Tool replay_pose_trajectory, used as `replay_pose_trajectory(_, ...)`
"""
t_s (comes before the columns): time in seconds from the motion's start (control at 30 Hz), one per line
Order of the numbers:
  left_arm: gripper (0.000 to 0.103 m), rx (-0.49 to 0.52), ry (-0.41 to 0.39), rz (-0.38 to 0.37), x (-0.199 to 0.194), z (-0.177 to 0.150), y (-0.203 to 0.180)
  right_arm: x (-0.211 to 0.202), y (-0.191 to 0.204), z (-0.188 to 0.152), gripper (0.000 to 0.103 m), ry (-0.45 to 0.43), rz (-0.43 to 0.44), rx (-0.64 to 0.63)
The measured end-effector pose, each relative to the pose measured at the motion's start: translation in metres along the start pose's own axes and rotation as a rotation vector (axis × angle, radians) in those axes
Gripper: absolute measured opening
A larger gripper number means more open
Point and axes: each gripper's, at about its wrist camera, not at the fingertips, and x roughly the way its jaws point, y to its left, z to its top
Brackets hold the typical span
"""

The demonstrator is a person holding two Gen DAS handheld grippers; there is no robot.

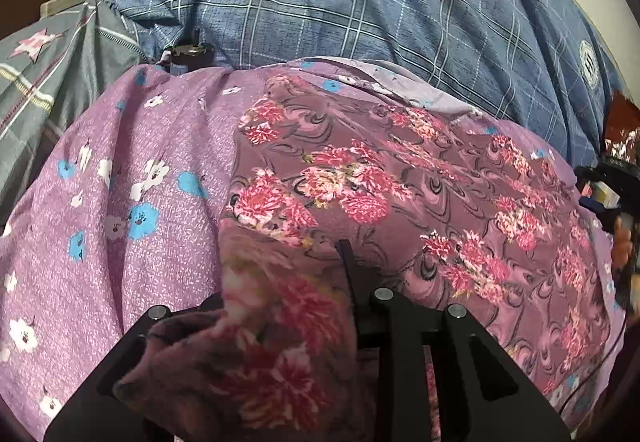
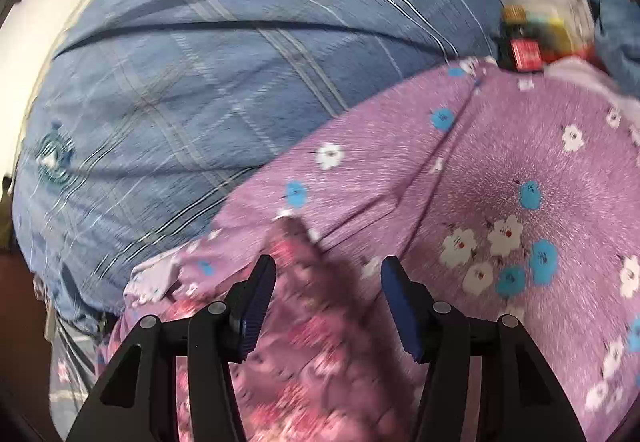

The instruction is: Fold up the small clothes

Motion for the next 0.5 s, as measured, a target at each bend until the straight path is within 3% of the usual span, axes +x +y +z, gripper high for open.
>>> replay_pose_trajectory(0.1,0.025,0.018,-0.004,0.003,0.001,0.000,-0.001,0.019,-0.001,0.002,0.056,0.063,0.026,-0.005)
replay_pose_trajectory(0.2,0.025,0.019,-0.006,0.008,0.001,0.000,-0.002,0.036,0.020,-0.004,0.054,0.129,0.031,-0.112)
replay_pose_trajectory(0.27,0.025,0.021,-0.007,0.013,0.002,0.001,-0.002,0.040,0.031,-0.013,0.028,0.142,-0.010,-0.183)
replay_pose_trajectory(0.3,0.025,0.022,-0.008,0.015,0.002,0.001,-0.003,0.043,0.037,-0.019,0.005,0.152,-0.044,-0.229)
replay_pose_trajectory(0.37,0.025,0.019,-0.010,0.019,0.002,0.001,-0.003,0.042,0.044,-0.025,0.004,0.133,-0.095,-0.289)
replay_pose_trajectory(0.5,0.025,0.011,-0.012,0.017,0.001,0.000,-0.002,0.021,0.049,-0.022,0.004,0.001,-0.107,-0.274)
